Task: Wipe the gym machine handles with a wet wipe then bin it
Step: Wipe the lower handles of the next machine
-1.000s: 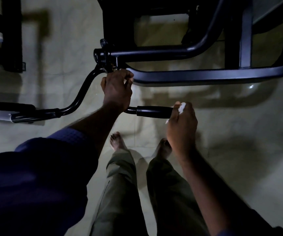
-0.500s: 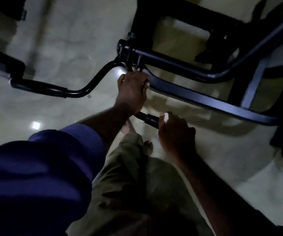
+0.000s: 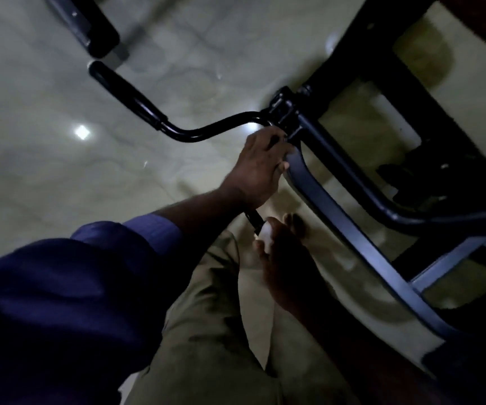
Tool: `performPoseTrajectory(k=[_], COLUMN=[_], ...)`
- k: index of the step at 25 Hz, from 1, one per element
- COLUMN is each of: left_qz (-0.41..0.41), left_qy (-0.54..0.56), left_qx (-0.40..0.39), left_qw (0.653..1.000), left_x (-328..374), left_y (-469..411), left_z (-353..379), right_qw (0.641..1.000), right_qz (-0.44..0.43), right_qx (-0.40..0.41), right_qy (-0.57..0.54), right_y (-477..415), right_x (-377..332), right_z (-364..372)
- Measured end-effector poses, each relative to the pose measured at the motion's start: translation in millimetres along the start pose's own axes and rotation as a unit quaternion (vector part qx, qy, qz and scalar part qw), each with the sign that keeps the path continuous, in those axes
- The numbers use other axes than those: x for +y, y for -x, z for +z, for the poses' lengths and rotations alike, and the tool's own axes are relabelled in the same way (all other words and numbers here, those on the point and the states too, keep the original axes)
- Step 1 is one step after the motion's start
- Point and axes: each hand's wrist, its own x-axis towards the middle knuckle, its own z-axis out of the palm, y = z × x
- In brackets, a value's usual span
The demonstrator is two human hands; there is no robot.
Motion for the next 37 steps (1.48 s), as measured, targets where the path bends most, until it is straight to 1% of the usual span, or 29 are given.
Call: performPoseTrajectory(k=[2,3,4,6,7,9,10,11,12,13,14,15,16,17,18,19,20,21,22,23,24,25,27,28,29,30,31,34,37], left_qz=[-0.072,-0.102,-0.138,-0.244,-0.289,-0.342,-0.359,-0.376,-0.396,-0.417,-0.439,-0.459,-0.476,-0.488,-0.497,-0.502,-0.505,-0.508,-0.508,-0.507,-0.507,-0.503,-0.491,-0.487,-0.478,-0.462,-0.442,-0.332,-0.258], left_qy=[0.041,0.075,0.111,0.168,0.179,0.192,0.199,0.213,0.233,0.262,0.287,0.313,0.336,0.354,0.361,0.357,0.348,0.345,0.352,0.363,0.374,0.384,0.406,0.416,0.405,0.398,0.382,0.277,0.181], left_qx=[0.031,0.067,0.118,0.229,0.269,0.308,0.316,0.32,0.324,0.334,0.345,0.359,0.37,0.381,0.388,0.389,0.383,0.375,0.365,0.359,0.354,0.349,0.329,0.308,0.279,0.25,0.226,0.133,0.024], left_qw=[0.996,0.99,0.977,0.927,0.901,0.867,0.855,0.843,0.827,0.804,0.778,0.75,0.723,0.701,0.687,0.685,0.691,0.695,0.696,0.694,0.692,0.691,0.696,0.704,0.727,0.752,0.779,0.892,0.949], left_x=[7.0,11.5,14.8,22.7,27.1,34.8,38.1,40.9,42.4,45.2,46.6,48.0,49.4,49.4,49.9,49.1,49.8,50.3,50.9,51.4,52.8,53.2,52.8,52.0,48.9,48.5,48.1,53.8,60.2], left_y=[4.6,8.1,12.5,32.4,45.6,69.5,79.1,85.4,89.9,93.2,95.8,97.6,99.7,102.4,106.4,110.9,114.3,116.5,117.3,116.5,113.7,110.2,103.9,102.3,103.2,104.9,105.5,107.7,112.4], left_z=[-6.9,-11.7,-18.1,-30.8,-36.3,-35.1,-29.0,-21.3,-11.1,-0.4,9.1,16.1,21.7,28.0,33.4,38.3,38.5,36.6,34.3,31.6,25.9,19.1,9.3,6.2,5.6,3.7,1.5,-10.3,-12.5], right_qw=[0.995,0.995,0.996,0.979,0.958,0.881,0.837,0.808,0.813,0.854,0.905,0.937,0.95,0.954,0.946,0.917,0.862,0.79,0.752,0.765,0.796,0.824,0.862,0.897,0.929,0.953,0.966,0.976,0.985], right_qz=[-0.063,-0.065,-0.041,0.063,0.142,0.314,0.37,0.388,0.373,0.327,0.259,0.19,0.14,0.114,0.119,0.186,0.279,0.369,0.414,0.418,0.393,0.358,0.274,0.203,0.128,0.065,0.028,0.009,0.002], right_qx=[-0.004,-0.029,-0.069,-0.186,-0.209,-0.18,-0.155,-0.14,-0.143,-0.168,-0.213,-0.252,-0.273,-0.276,-0.279,-0.264,-0.235,-0.198,-0.154,-0.126,-0.133,-0.156,-0.254,-0.291,-0.301,-0.28,-0.249,-0.19,-0.143], right_qy=[0.076,0.07,0.033,-0.057,-0.137,-0.306,-0.372,-0.42,-0.423,-0.368,-0.263,-0.149,-0.056,-0.036,-0.112,-0.232,-0.353,-0.448,-0.49,-0.474,-0.441,-0.409,-0.342,-0.264,-0.17,-0.092,-0.058,-0.103,-0.099], right_y=[-11.3,-18.4,-26.1,-56.9,-78.8,-123.8,-138.7,-146.4,-147.7,-141.1,-127.6,-109.0,-95.0,-91.3,-95.6,-113.0,-136.3,-159.8,-182.5,-194.6,-194.1,-182.4,-138.5,-116.5,-98.3,-81.2,-68.3,-40.8,-15.0], right_x=[1.6,-2.1,-8.2,-20.3,-32.1,-55.2,-62.8,-64.1,-60.9,-54.4,-45.9,-37.8,-29.5,-22.1,-25.9,-30.2,-33.8,-37.1,-37.6,-36.4,-32.9,-35.9,-39.7,-35.7,-28.3,-20.2,-13.7,1.6,14.1], right_z=[0.0,-2.5,-6.6,-4.0,-2.3,1.9,2.0,2.9,3.7,1.9,0.0,-2.7,-5.1,-0.2,-1.5,-1.1,-1.7,-2.6,-5.1,-9.5,-13.0,-18.7,-21.9,-18.7,-13.4,-11.6,-14.2,-22.1,-24.5])
